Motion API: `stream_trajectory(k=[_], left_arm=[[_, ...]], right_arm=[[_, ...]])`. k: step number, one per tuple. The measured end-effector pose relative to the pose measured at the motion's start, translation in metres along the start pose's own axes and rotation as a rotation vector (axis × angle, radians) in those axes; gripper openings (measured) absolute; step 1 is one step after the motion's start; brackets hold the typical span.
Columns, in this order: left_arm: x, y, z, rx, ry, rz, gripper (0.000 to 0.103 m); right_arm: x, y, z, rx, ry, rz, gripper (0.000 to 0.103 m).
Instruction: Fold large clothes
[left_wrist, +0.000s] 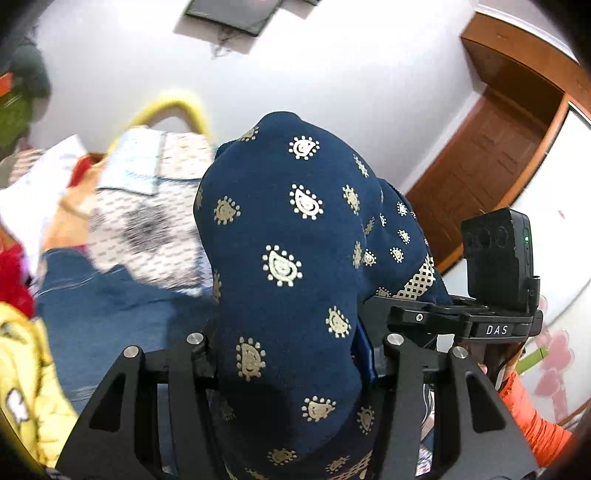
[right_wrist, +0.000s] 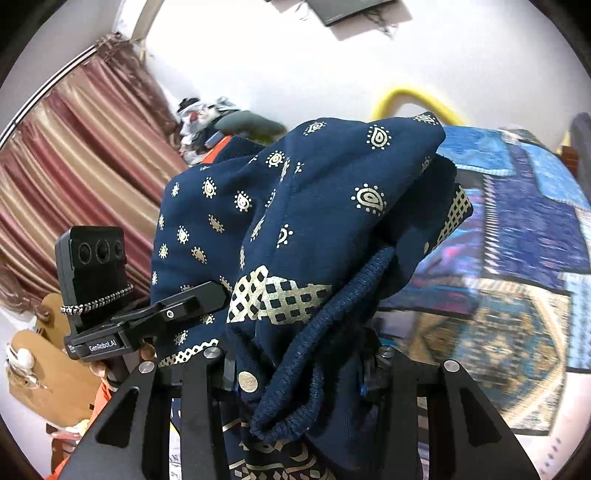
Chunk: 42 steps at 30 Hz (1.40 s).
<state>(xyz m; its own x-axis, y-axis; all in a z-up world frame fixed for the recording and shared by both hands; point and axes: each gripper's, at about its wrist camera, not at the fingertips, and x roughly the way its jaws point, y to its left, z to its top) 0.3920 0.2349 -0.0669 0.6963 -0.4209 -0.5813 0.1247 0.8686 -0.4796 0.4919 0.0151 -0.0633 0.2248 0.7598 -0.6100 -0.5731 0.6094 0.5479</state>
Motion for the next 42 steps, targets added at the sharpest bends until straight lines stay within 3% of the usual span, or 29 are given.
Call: stream_trajectory(k=[6,10,15,18,20,21,23,26,31,35,37,39,42], left_arm=[[-0.003,0.073,-0.024,-0.111,0.054,0.063,0.052],[0.019,0.116,-0.044,-0.185,0.115,0.101,0.052],[0.059,0.167,-0.065,-0.275,0.193,0.114,0.055],[0.066,0.176,-0.073,-0.281,0.19,0.102,0.06],[0.06,0.173,-0.075,-0.259,0.188,0.088,0.062],[0.057,0.171,-0.075,-0.25,0.189,0.098,0.062],[0.049,0.169,-0.076,-0.217,0.187,0.129,0.062],[0.03,0.157,-0.073,-0.133,0.155,0.2,0.062],[0.008,0.117,-0.079,0.038,0.078,0.27,0.062],[0.016,0.099,-0.098,0.073,0.087,0.305,0.066],[0.026,0.097,-0.11,0.078,0.105,0.357,0.069],[0.033,0.096,-0.124,0.109,0.106,0.43,0.081],[0.034,0.106,-0.146,0.075,0.142,0.427,0.082]], right_arm=[[0.085,0.016,-0.007,0.032,0.109,0.05,0.039],[0.146,0.006,-0.019,0.074,0.19,0.051,0.04],[0.215,-0.014,-0.032,0.122,0.287,-0.005,0.04],[0.239,-0.031,-0.038,0.149,0.329,-0.034,0.043],[0.242,-0.038,-0.04,0.159,0.339,-0.029,0.05],[0.238,-0.043,-0.041,0.167,0.344,-0.032,0.057],[0.23,-0.05,-0.042,0.162,0.348,-0.048,0.061],[0.211,-0.047,-0.038,0.123,0.317,-0.136,0.07],[0.164,-0.008,-0.038,-0.027,0.19,-0.186,0.07],[0.157,0.021,-0.052,-0.099,0.128,-0.214,0.082],[0.163,0.022,-0.07,-0.099,0.16,-0.219,0.082],[0.174,0.012,-0.089,-0.073,0.216,-0.241,0.082],[0.187,-0.007,-0.113,-0.038,0.277,-0.297,0.082]])
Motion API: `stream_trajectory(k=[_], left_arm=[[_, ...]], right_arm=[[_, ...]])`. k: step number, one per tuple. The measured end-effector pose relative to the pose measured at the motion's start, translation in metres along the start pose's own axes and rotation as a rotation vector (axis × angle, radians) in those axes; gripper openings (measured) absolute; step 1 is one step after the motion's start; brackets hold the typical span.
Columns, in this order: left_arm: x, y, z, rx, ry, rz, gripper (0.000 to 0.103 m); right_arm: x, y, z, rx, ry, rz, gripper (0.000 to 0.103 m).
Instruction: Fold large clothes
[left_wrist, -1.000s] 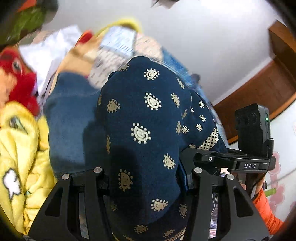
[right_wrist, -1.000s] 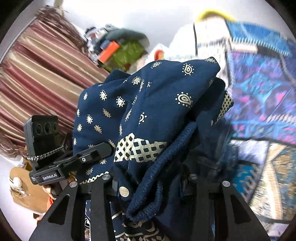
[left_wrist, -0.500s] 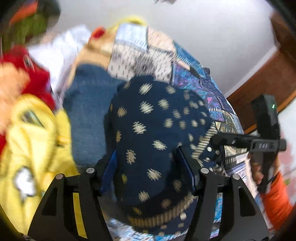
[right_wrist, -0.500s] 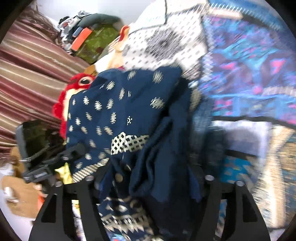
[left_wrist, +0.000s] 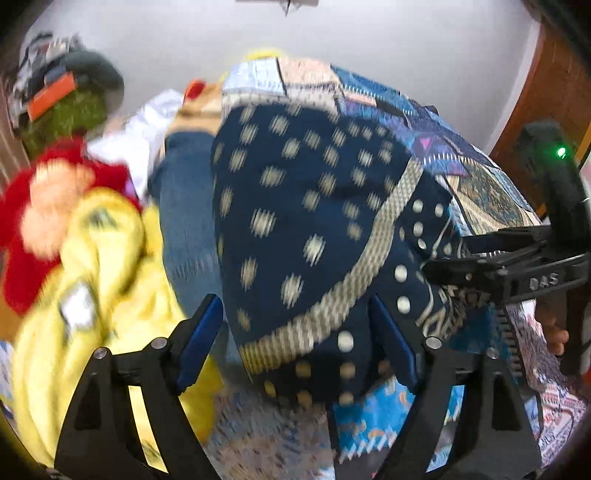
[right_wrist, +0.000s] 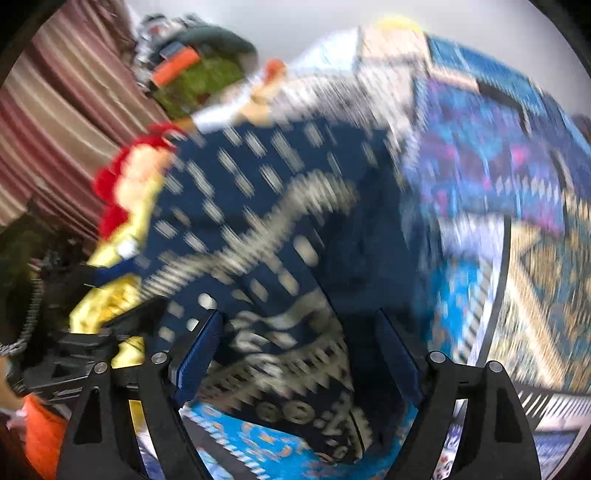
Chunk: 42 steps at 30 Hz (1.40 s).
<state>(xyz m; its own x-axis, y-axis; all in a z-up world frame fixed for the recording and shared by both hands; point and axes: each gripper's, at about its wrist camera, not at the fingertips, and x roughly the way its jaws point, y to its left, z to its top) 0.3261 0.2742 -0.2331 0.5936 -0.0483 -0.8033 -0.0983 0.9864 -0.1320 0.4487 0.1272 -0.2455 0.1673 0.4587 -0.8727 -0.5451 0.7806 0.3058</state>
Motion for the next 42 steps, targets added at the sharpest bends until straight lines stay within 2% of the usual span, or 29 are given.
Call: stream_trajectory(k=[2,4,8,12,17,20,24,29,34,38,42], left_arm=[[-0.003,0.007,-0.01,-0.057,0.002,-0.023,0.082],[-0.01,0.013,-0.016,-0.107,0.004,-0.033,0.082],[-0.031,0.014,-0.027,-0.122,0.015,0.02,0.079],[-0.08,0.004,-0.031,-0.119,-0.056,0.046,0.078],[-0.178,-0.022,-0.027,-0.085,-0.265,0.045,0.075],[-0.234,-0.048,-0.026,-0.043,-0.391,0.058,0.074],[-0.303,-0.078,-0.034,-0.005,-0.557,0.051,0.074],[-0.364,-0.116,-0.059,0.034,-0.736,0.098,0.074],[-0.388,-0.145,-0.086,0.068,-0.829,0.155,0.074],[-0.389,-0.151,-0.098,0.055,-0.853,0.17,0.075],[-0.384,-0.152,-0.104,0.032,-0.862,0.197,0.089]], right_arm=[[0.004,-0.009,-0.011,0.016,0.024,-0.025,0.082],[-0.003,-0.017,-0.025,0.0,0.023,-0.015,0.082],[-0.032,-0.016,-0.045,-0.036,0.022,-0.106,0.082],[-0.09,-0.002,-0.062,-0.084,-0.101,-0.122,0.082],[-0.185,0.035,-0.077,-0.152,-0.348,-0.121,0.082],[-0.251,0.065,-0.097,-0.178,-0.508,-0.082,0.082],[-0.317,0.098,-0.122,-0.189,-0.677,-0.032,0.082],[-0.366,0.125,-0.162,-0.206,-0.83,-0.016,0.082],[-0.39,0.149,-0.206,-0.242,-0.935,-0.057,0.082],[-0.392,0.162,-0.228,-0.253,-0.97,-0.1,0.082],[-0.39,0.168,-0.242,-0.226,-0.986,-0.155,0.082]])
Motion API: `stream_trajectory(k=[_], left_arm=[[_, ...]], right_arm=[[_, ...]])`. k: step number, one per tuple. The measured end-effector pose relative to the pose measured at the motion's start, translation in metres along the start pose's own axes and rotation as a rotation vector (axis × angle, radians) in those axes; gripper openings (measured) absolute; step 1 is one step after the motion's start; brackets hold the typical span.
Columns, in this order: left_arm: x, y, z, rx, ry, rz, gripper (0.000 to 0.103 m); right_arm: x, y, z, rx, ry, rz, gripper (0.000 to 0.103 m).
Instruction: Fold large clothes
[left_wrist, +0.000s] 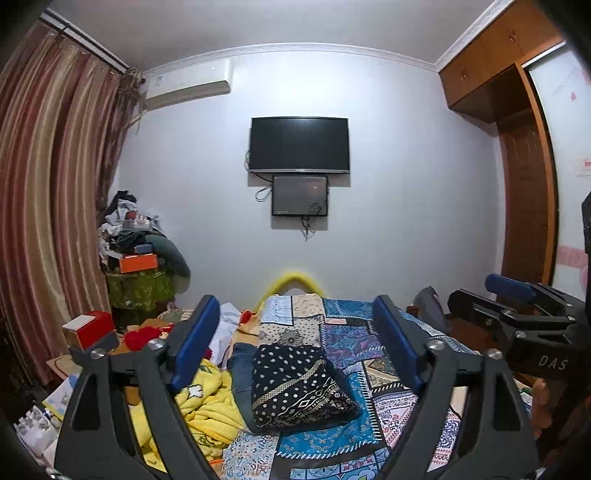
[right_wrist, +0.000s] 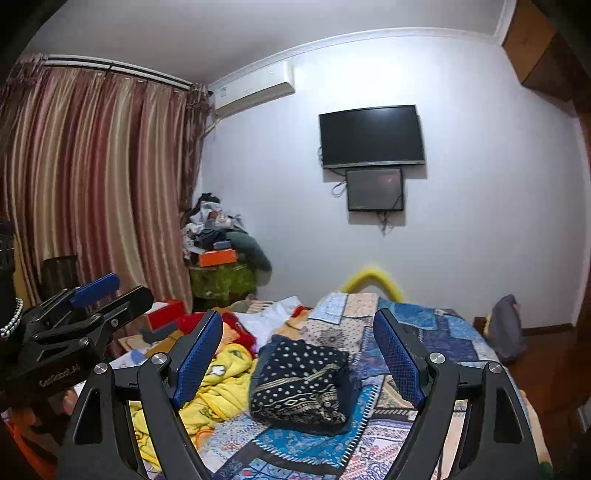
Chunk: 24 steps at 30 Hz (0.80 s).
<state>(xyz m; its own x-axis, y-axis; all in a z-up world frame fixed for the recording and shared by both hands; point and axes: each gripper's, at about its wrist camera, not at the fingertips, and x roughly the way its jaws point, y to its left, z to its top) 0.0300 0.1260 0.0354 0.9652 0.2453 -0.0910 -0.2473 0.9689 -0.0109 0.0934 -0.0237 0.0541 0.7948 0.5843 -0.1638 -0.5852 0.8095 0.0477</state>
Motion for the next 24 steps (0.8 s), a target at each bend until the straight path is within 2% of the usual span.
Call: stream_trajectory(k=[2,6,9,24], left_arm=[[0.0,0.001,-0.003,-0.015,0.007,-0.007,0.09],[0.001,0.005,-0.007,-0.028,0.014,0.003,0.096],[0.004,0.006,-0.01,-0.026,0.021,0.014,0.098],[0.009,0.012,-0.023,-0.043,0.058,0.012,0.099]], right_arm=[[-0.003,0.002,-0.004,0.001,0.009,-0.016,0.084],[-0.005,0.006,-0.009,-0.017,0.011,-0.054,0.097],[-0.007,0.009,-0.011,-0.039,-0.002,-0.086,0.103],[0.009,0.01,-0.023,-0.045,0.041,-0.105,0.103]])
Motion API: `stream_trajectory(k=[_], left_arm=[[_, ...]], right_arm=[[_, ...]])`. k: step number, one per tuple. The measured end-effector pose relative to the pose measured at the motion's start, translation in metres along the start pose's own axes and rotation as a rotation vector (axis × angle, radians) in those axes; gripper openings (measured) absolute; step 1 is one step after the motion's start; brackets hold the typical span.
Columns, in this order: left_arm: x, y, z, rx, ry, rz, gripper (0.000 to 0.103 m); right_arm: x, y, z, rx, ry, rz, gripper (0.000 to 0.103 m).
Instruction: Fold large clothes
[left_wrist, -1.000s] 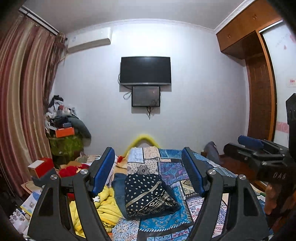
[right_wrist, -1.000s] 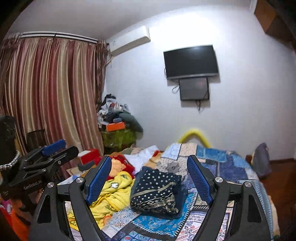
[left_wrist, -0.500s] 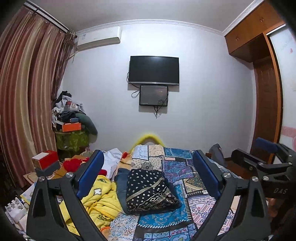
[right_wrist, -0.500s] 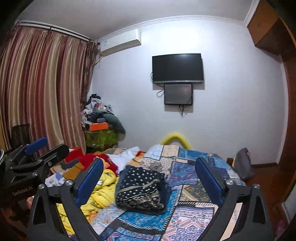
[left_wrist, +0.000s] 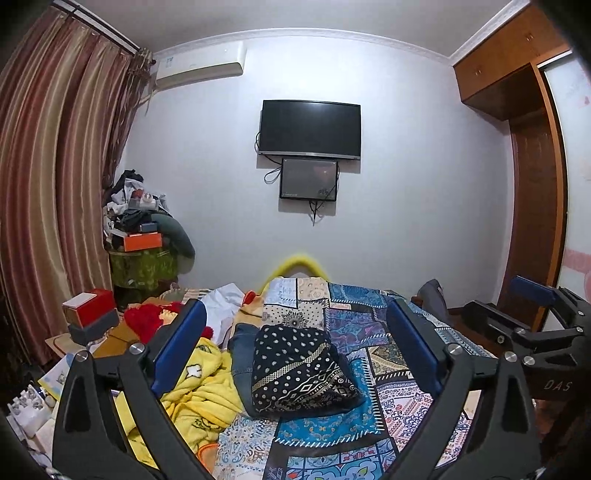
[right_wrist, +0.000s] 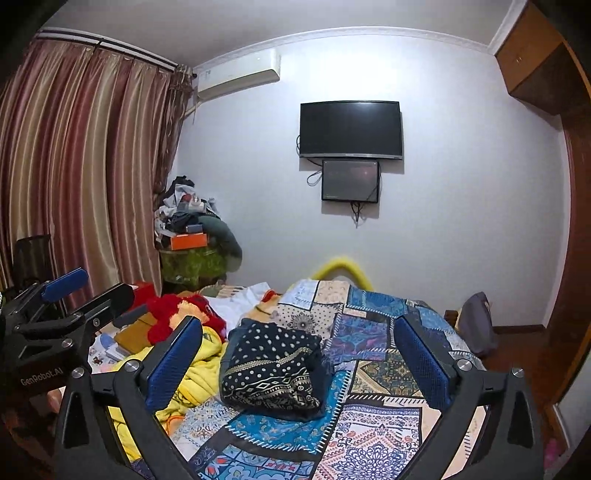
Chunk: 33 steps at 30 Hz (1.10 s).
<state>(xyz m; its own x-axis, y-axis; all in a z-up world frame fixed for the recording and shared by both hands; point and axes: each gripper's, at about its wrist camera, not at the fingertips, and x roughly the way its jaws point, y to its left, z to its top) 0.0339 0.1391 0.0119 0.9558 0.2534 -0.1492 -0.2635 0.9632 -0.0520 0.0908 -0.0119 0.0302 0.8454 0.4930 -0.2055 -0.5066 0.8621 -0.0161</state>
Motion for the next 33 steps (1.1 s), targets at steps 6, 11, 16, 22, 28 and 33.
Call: stream_trajectory(k=[6,11,16,22,28,33], left_arm=[[0.0028,0.0018,-0.0011,-0.001,0.009,0.002,0.099],[0.0033,0.0017,-0.0018,0.002,0.013,-0.002,0.099],[0.0035,0.0021,-0.0016,-0.005,0.017,-0.011,0.099],[0.0053,0.0026,-0.0016,0.006,0.02,0.002,0.099],[0.0074,-0.0002,-0.0029,0.016,0.027,-0.014,0.099],[0.0099,-0.0032,-0.0032,0.029,0.033,-0.029,0.099]], right_arm=[[0.0005,-0.0011,-0.0008,0.002,0.004,0.005,0.103],[0.0002,-0.0019,-0.0008,0.003,0.003,0.006,0.103],[0.0004,-0.0031,-0.0016,0.008,0.003,0.007,0.103],[0.0007,-0.0039,-0.0024,0.016,0.003,0.003,0.103],[0.0005,-0.0064,-0.003,0.038,0.003,-0.009,0.103],[0.0013,-0.0098,-0.0036,0.061,0.011,-0.006,0.103]])
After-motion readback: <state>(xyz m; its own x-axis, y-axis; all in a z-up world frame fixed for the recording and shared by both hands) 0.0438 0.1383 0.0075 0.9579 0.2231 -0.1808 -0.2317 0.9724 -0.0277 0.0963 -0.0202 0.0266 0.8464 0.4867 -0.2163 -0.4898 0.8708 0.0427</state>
